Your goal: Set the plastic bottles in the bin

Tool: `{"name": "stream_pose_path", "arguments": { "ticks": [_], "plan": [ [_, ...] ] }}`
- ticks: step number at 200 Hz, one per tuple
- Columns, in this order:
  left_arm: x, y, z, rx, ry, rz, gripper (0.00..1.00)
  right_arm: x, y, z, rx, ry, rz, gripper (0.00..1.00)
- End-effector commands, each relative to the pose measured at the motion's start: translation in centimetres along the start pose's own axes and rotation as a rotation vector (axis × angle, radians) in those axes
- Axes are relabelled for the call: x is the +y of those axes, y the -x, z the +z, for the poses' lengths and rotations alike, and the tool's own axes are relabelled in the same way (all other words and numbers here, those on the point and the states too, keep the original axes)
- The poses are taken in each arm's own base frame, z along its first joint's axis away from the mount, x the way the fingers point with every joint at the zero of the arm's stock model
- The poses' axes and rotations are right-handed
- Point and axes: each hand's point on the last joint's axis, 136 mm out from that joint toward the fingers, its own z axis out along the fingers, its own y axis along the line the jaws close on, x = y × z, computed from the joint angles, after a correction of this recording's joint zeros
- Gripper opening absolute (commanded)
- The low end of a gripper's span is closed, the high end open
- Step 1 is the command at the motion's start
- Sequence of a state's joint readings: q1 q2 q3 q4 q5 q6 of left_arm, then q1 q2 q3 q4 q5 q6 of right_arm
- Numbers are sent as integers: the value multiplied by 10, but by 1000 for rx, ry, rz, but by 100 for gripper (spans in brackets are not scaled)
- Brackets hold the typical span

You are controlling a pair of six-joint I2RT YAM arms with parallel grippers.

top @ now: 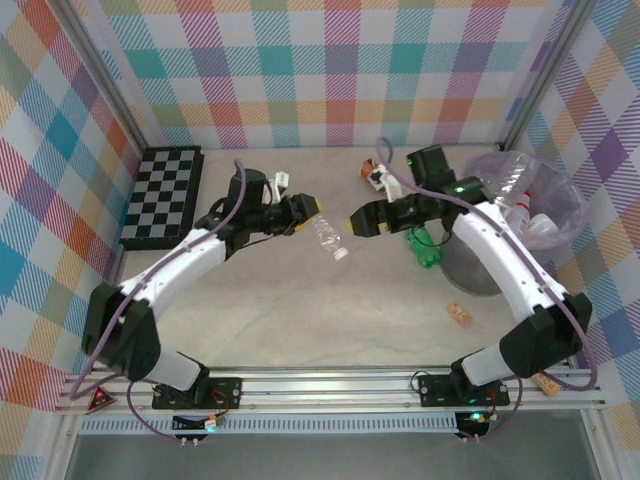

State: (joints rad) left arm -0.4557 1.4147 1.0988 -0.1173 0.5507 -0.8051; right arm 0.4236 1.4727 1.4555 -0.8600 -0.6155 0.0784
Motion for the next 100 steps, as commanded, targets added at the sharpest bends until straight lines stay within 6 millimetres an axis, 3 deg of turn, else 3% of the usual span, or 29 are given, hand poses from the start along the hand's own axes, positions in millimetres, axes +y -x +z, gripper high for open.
{"name": "stream_pose_path", "arguments": {
  "ticks": [1, 40, 59, 100],
  "plan": [
    [-15, -15, -23, 19, -38, 51, 45, 8, 5, 20, 2, 77, -19, 81],
    [-24, -14, -28, 2, -76, 36, 44, 30, 3, 48, 33, 223, -27, 83],
    [-24, -13, -23, 7, -92, 25, 44, 44, 1, 49, 29, 325, -21, 83],
    [-24, -9, -14, 3, -123, -4, 42, 49, -2, 46, 30, 351, -20, 82]
  ]
}}
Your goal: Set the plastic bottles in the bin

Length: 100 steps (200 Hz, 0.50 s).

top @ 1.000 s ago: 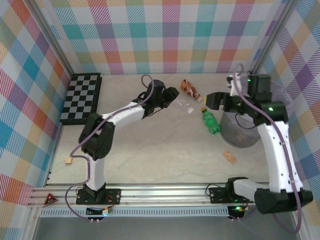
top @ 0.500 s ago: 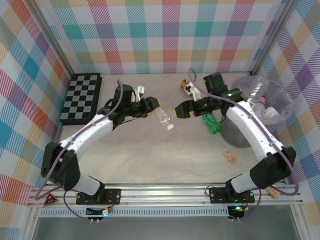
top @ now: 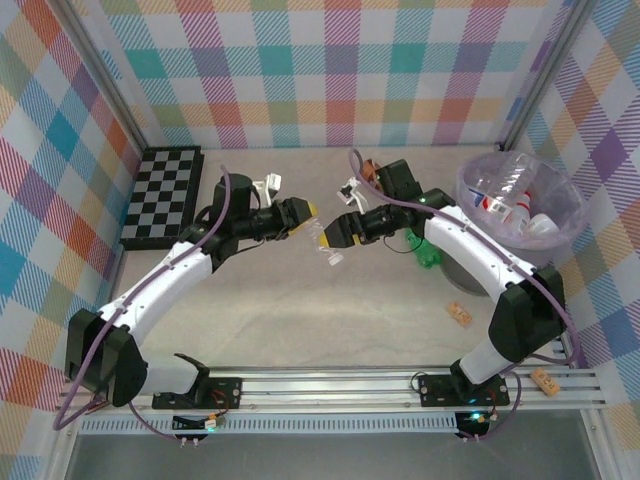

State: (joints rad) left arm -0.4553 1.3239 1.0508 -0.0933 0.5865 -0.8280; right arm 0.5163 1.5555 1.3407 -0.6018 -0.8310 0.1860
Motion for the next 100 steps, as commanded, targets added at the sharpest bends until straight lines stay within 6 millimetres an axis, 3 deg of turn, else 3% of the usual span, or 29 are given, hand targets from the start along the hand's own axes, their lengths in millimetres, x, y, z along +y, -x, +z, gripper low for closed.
{"name": "stream_pose_path", "arguments": {
  "ticks": [1, 41, 100],
  "plan": [
    [-6, 1, 7, 6, -59, -16, 42, 20, 7, -3, -22, 91, -37, 82],
    [-6, 2, 16, 11, -73, -25, 42, 18, 6, 1, -7, 110, 1, 76],
    [-4, 3, 23, 20, -84, -39, 48, 15, 10, 2, 3, 107, 16, 58]
  ]
}}
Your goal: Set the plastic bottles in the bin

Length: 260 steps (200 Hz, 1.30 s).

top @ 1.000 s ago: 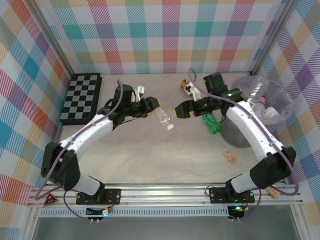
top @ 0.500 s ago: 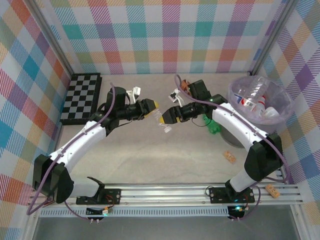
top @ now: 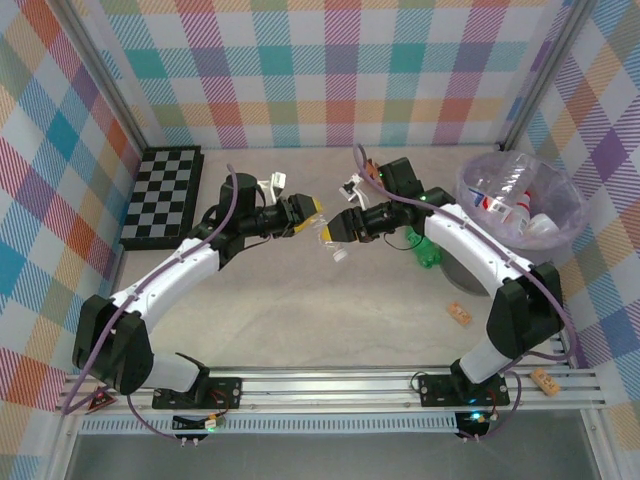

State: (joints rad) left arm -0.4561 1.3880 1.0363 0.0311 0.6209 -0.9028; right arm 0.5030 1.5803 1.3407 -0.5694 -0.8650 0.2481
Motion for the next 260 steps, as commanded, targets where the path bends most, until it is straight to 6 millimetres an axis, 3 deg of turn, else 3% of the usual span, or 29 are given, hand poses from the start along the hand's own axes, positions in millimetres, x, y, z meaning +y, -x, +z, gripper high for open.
{"name": "stream_pose_path", "arguments": {
  "ticks": [1, 44, 82, 122, 146, 171, 200, 226, 260],
  "plan": [
    [-5, -3, 7, 12, -33, 9, 48, 20, 4, 1, 12, 79, -46, 58],
    [-7, -1, 4, -2, -34, 23, 59, 19, 13, -4, -6, 67, -52, 48],
    [-1, 3, -2, -27, -3, 21, 73, 19, 21, -12, -33, 48, -53, 47],
    [2, 19, -39, -135, 74, 51, 88, 13, 29, -31, -66, -32, -57, 47],
    [12, 19, -66, -187, 233, 102, 90, 9, 38, -53, -105, -90, -62, 47],
    [19, 17, -76, -199, 297, 108, 89, 4, 49, -94, -184, -180, -48, 46],
    [31, 17, -74, -205, 328, 98, 89, 6, 51, -152, -291, -378, -10, 44],
    [43, 18, -65, -189, 352, 76, 88, 1, 44, -226, -440, -679, 75, 42],
    [49, 18, -59, -183, 370, 66, 87, -1, 24, -323, -653, -940, 178, 41]
  ]
}}
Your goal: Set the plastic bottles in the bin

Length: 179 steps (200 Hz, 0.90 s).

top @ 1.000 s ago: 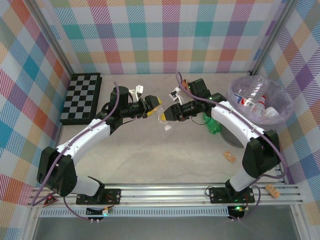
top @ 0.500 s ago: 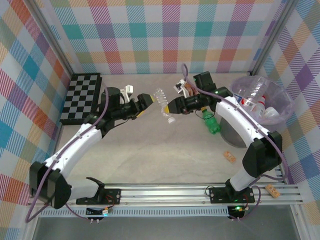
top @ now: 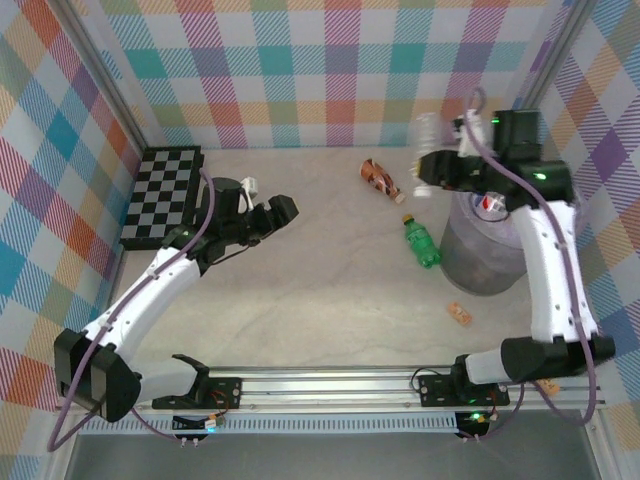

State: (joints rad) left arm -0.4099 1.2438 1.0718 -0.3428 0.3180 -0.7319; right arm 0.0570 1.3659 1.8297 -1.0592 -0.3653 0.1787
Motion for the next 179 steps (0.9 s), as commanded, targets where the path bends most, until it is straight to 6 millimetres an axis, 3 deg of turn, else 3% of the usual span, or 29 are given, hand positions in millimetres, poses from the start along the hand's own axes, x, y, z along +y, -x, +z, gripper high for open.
{"name": "stream_pose_path", "arguments": {
  "ticks": [1, 28, 50, 95, 128, 179],
  "plan": [
    [7, -1, 2, -4, 35, 8, 87, -55, 3, -48, -68, -282, 89, 41],
    [11, -4, 9, -1, 35, -2, 87, -96, 22, -90, -185, -415, 178, 40],
    [10, -5, 14, 22, 34, -2, 87, -127, 27, -107, -227, -456, 273, 40],
    [13, -7, 19, 39, 43, 4, 88, -186, 10, -105, -206, -540, 419, 40],
    [20, -12, 24, 55, 58, 2, 88, -212, -2, -108, -202, -588, 485, 40],
    [20, -13, 37, 74, 37, -22, 87, -232, -22, -80, -155, -539, 571, 41]
  ]
}}
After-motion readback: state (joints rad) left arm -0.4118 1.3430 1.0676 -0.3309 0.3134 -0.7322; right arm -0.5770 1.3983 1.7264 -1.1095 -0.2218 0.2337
